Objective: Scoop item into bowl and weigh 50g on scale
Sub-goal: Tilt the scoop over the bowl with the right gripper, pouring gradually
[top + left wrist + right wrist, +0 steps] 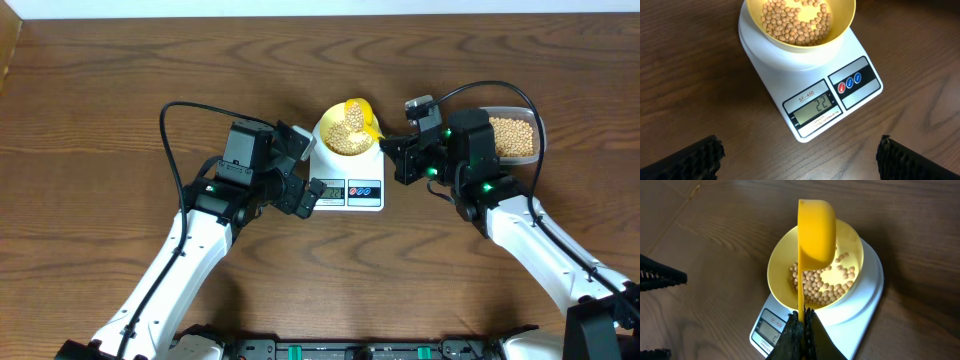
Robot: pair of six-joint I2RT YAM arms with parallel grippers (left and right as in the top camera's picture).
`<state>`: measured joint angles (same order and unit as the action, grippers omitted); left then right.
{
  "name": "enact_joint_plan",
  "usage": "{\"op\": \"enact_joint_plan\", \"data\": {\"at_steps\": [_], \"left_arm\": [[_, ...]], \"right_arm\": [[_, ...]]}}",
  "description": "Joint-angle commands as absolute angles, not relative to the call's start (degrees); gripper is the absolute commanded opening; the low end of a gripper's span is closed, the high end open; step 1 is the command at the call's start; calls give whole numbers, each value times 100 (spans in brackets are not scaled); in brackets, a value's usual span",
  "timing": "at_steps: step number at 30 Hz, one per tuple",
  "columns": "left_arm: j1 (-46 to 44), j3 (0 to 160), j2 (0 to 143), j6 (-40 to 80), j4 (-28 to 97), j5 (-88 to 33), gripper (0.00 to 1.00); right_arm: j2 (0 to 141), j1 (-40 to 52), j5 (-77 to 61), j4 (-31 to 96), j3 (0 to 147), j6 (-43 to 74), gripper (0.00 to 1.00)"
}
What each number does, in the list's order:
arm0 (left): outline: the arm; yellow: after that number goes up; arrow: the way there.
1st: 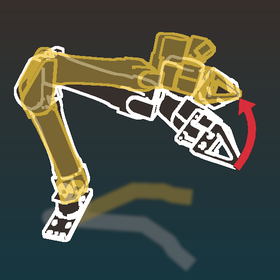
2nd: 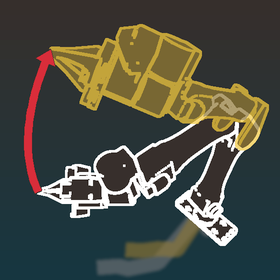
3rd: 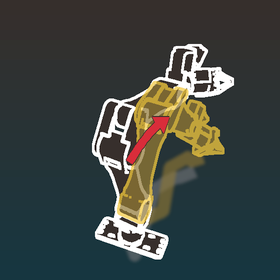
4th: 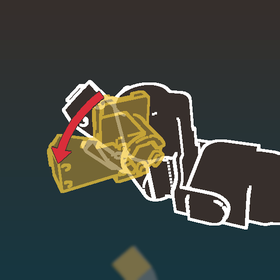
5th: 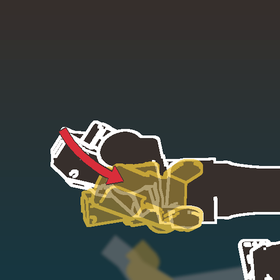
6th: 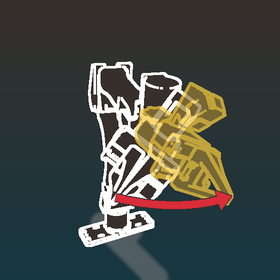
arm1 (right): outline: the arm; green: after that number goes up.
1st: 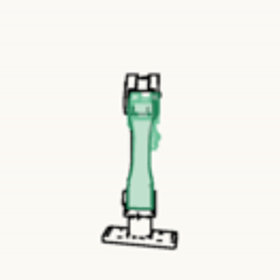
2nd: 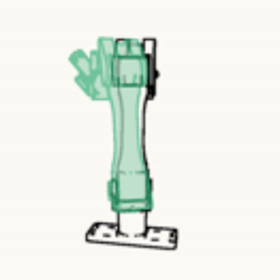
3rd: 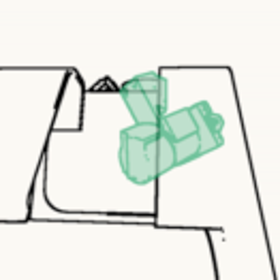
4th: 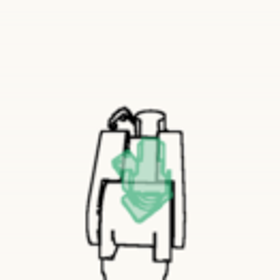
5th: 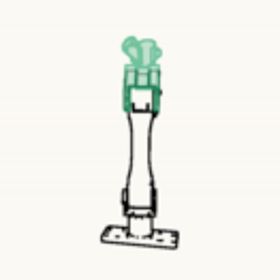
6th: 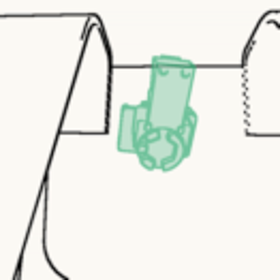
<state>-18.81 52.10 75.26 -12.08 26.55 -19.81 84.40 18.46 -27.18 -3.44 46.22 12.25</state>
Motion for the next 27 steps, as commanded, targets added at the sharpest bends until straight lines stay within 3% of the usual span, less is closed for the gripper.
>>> {"op": "enact_joint_plan", "data": {"at_steps": [1,27], "left_arm": [[-1857,5177,7566,-1236,2650,-2032,100],[-1855,5177,7566,-1238,2650,-2032,100]], "right_arm": [[8466,1885,-2735,-366,4628,1002,1],[8466,1885,-2689,-370,4628,532,1]]}}
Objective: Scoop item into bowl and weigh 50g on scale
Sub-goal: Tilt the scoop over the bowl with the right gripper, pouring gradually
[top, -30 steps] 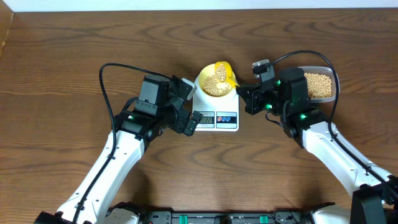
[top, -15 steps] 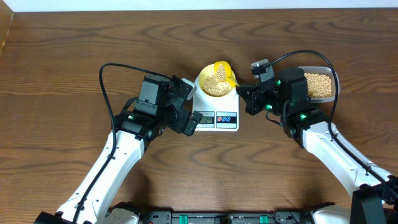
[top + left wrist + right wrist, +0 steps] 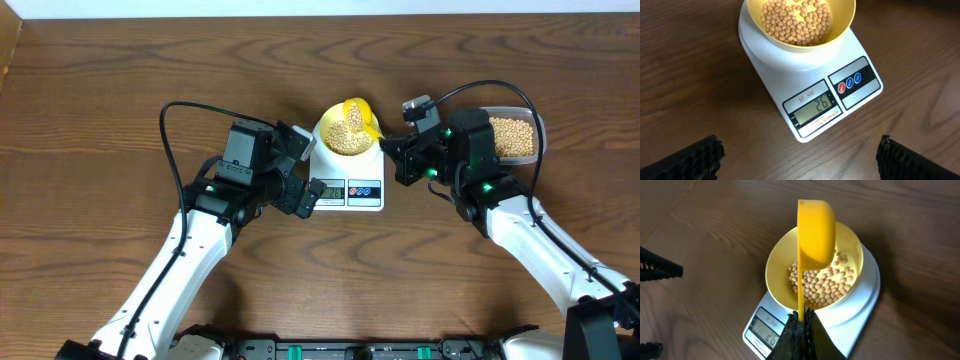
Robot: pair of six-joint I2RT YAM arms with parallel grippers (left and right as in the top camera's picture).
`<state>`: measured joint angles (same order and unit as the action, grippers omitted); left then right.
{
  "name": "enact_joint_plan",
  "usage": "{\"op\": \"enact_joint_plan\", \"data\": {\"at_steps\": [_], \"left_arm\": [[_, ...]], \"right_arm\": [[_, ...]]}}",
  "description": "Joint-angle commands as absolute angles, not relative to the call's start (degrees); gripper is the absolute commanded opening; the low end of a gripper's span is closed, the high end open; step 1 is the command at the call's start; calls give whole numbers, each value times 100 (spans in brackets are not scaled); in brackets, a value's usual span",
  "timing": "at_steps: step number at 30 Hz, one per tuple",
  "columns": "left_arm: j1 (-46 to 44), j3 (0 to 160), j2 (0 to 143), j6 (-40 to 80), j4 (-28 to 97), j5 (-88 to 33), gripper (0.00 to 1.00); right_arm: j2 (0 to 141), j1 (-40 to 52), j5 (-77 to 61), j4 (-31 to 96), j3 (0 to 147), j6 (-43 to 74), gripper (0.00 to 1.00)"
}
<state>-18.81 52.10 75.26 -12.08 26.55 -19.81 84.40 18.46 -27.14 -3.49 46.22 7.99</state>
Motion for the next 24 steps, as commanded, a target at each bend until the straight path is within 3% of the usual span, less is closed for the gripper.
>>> {"op": "enact_joint_plan", "data": {"at_steps": [1,6,24], "left_arm": [[-1855,5177,7566,-1238,2650,-2029,100],[-1857,5177,7566,-1238,2650,-2032,100],[-1855,5177,7566,-1236,2648,-2029,100]], "right_arm": [[8466,1885,-2689,-370,4628,458,1],[8466,1885,-2687,-373,4628,-167,1],[8466,1885,-2689,-408,4628,-290,1]]}}
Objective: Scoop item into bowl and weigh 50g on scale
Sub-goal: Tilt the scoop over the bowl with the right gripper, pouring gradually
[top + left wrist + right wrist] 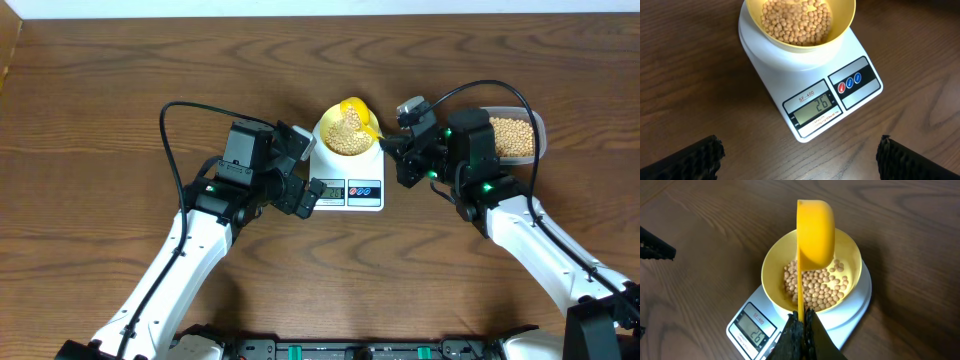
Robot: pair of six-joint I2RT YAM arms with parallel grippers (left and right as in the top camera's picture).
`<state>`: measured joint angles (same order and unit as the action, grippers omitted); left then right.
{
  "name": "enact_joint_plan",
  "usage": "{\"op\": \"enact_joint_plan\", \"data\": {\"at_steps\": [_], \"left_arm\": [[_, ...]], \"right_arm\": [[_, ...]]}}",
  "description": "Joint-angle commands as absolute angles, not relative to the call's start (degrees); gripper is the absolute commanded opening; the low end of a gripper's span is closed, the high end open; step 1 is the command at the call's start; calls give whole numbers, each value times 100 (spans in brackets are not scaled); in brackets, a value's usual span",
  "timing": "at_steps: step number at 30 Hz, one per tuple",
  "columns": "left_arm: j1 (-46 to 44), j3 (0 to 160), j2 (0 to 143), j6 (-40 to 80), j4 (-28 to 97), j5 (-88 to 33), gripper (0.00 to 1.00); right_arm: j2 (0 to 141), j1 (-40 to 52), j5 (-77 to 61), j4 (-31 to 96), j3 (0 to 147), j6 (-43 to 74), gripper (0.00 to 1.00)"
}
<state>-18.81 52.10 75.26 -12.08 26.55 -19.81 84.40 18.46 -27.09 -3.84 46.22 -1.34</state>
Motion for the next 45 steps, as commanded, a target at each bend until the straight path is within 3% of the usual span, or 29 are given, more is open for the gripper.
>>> {"op": "enact_joint_plan", "data": {"at_steps": [1,45], "left_arm": [[-1855,5177,7566,-1238,2650,-2032,100],[-1855,5177,7566,-1238,2650,-2029,100]], "right_arm": [[8466,1885,-2689,-410,4628,-287,1],[8466,1883,-2687,-408,4628,-1022,1]]}}
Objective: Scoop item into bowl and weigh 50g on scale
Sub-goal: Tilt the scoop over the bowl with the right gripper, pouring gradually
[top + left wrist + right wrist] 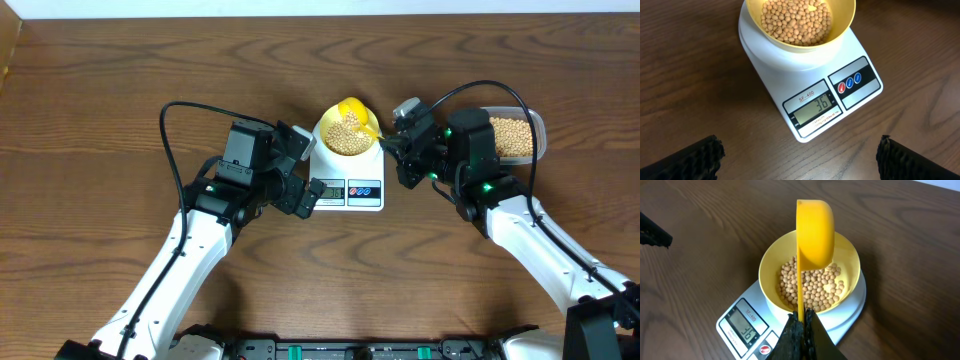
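Observation:
A yellow bowl [809, 282] holding tan beans [796, 21] stands on a white digital scale [812, 75], whose display [814, 109] reads 36. My right gripper [801, 322] is shut on the handle of a yellow scoop [815, 232], which is turned on its side above the bowl. In the overhead view the scoop [352, 107] sits over the bowl's far rim. My left gripper [800, 157] hangs open over bare table just in front of the scale, holding nothing.
A clear tub of beans [514, 136] stands at the right, behind my right arm. The wooden table [120, 90] stretches out on all sides of the scale.
The display has gone from 26 to 36, and the bowl holds more beans. My right gripper with the scoop sits slightly higher and farther back. The left arm is where it was.
The scoop was tipped over the bowl with the scale at 22. The reading then stood at 26 at two moments while the bean layer grew. Now it shows 36, with the scoop still held sideways above the bowl.

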Robot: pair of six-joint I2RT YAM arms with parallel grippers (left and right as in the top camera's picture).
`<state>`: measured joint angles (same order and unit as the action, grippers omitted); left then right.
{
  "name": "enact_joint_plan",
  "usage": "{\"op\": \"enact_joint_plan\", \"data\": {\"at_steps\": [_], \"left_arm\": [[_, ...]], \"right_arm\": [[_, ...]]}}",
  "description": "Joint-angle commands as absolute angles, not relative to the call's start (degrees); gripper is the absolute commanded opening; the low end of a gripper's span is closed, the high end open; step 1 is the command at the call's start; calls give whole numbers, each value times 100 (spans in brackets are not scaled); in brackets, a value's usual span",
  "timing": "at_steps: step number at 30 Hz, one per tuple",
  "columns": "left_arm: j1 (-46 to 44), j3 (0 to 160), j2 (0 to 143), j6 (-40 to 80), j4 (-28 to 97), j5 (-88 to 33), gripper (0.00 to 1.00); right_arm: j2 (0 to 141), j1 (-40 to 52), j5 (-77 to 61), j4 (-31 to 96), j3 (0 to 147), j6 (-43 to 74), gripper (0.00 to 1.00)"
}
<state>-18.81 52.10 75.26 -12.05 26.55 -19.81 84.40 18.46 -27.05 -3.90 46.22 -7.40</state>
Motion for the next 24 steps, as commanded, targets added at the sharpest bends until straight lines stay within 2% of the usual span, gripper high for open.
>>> {"op": "enact_joint_plan", "data": {"at_steps": [1,24], "left_arm": [[-1855,5177,7566,-1238,2650,-2032,100],[-1857,5177,7566,-1238,2648,-2032,100]], "right_arm": [[8466,1883,-2687,-408,4628,-1100,1],[8466,1879,-2536,-419,4628,-1730,1]]}}
